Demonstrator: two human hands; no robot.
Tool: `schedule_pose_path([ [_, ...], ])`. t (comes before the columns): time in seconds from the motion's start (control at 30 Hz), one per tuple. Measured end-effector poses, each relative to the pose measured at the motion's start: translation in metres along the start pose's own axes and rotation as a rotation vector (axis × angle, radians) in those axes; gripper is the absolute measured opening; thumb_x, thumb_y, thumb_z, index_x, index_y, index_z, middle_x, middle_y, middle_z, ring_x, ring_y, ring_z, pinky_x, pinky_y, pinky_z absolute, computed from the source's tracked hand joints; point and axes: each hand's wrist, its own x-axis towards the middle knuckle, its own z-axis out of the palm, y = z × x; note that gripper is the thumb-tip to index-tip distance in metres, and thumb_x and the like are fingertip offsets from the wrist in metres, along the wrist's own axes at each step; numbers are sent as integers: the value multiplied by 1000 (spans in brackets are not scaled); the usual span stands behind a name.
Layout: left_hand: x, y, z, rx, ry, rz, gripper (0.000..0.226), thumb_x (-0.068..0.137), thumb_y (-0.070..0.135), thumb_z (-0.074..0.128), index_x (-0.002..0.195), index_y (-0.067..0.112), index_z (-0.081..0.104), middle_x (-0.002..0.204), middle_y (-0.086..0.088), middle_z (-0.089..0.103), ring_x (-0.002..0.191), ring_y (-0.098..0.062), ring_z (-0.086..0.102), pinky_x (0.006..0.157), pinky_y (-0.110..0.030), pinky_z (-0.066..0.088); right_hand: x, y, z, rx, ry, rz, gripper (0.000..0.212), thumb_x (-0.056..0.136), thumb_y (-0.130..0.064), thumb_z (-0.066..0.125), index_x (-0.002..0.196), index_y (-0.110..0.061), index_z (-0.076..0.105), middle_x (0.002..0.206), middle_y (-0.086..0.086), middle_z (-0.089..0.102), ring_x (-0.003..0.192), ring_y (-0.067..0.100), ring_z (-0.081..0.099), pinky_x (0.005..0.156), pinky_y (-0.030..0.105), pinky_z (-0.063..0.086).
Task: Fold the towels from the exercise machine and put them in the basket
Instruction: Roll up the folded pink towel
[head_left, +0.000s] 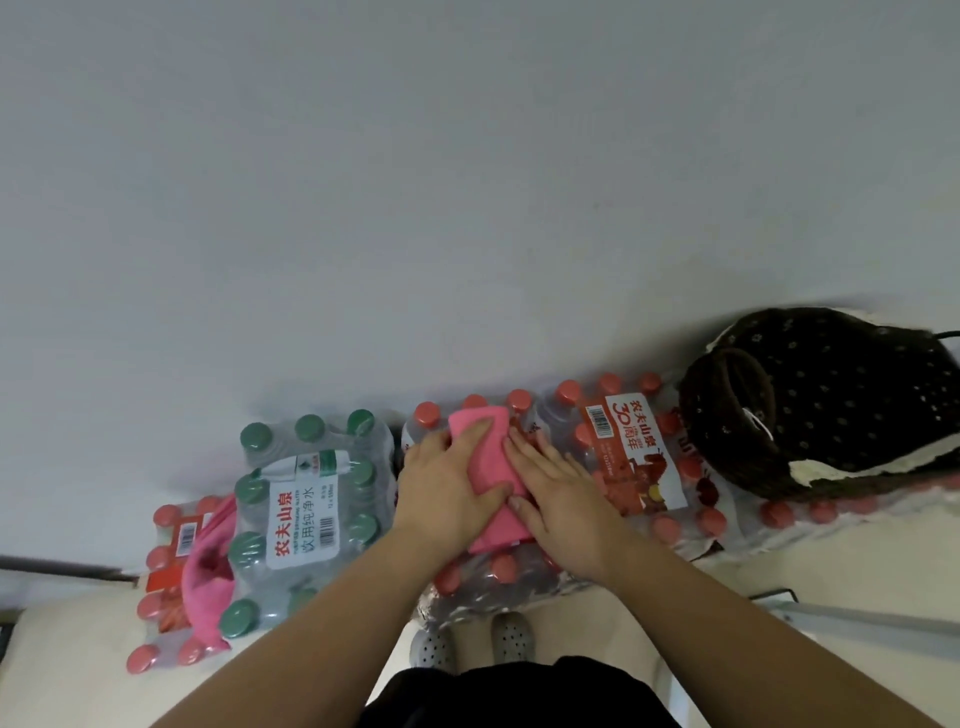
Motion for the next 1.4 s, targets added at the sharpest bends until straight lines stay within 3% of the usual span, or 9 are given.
schedule_pose_path([
  [0.2,2,9,-9,-203,-7,60,80,77,33,76,147,35,39,131,-4,39,115,-24,50,97,-22,39,-7,-9,-6,155,84,33,62,103,-45,41,158,-23,20,165,-6,15,153,17,4,125,36,9],
  [0.33,0,22,-14,-309,29,105,75,76,30,75,144,36,43,133,-3,38,113,-20,51,97,-21,42,-11,-13,-20,414,191,107,54,101,-43,44,151,-24,37,154,-2,41,140,12,38,117,40,34],
  [0.5,4,56,-25,-515,23,137,73,76,27,78,141,39,47,130,4,38,110,-2,49,85,-4,44,-16,-10,-53,676,284,106,53,102,-43,44,151,-42,24,143,-18,45,125,-2,49,106,26,44],
  [0.6,9,88,-26,-614,7,168,75,74,27,82,139,43,48,129,8,38,113,-5,52,89,-19,53,-22,1,-80,820,335,111,60,103,-42,43,154,-48,10,131,-39,33,109,-26,42,88,1,39],
  [0.77,19,154,-13,-667,69,214,74,74,26,84,133,52,49,127,16,41,109,2,55,88,-22,56,-41,42,-124,994,433,101,62,96,-52,51,149,-58,19,130,-29,50,116,-5,57,104,31,49],
  [0.9,30,214,5,-636,136,261,71,76,27,81,136,47,50,127,12,42,109,8,52,87,-16,52,-61,92,-159,950,512,2,60,99,-33,57,146,-56,27,131,-16,59,112,0,63,97,31,54],
  [1.17,41,283,40,-445,213,356,68,88,51,63,148,44,32,135,16,41,120,-1,47,91,-9,43,-96,179,-214,877,598,-7,47,101,-31,54,133,-58,34,119,-4,63,93,11,69,75,31,58],
  [1.3,51,278,62,-219,220,278,54,90,54,50,141,39,43,143,14,37,134,-10,37,111,-37,39,-95,235,-220,830,516,121,59,102,-28,53,137,-63,22,128,-5,58,97,11,67,83,36,58],
  [1.4,53,273,77,-154,160,207,52,90,45,61,139,42,44,147,12,32,139,-14,33,111,-36,36,-91,266,-211,737,388,230,56,100,-21,54,135,-57,29,127,2,58,97,19,65,86,44,56],
])
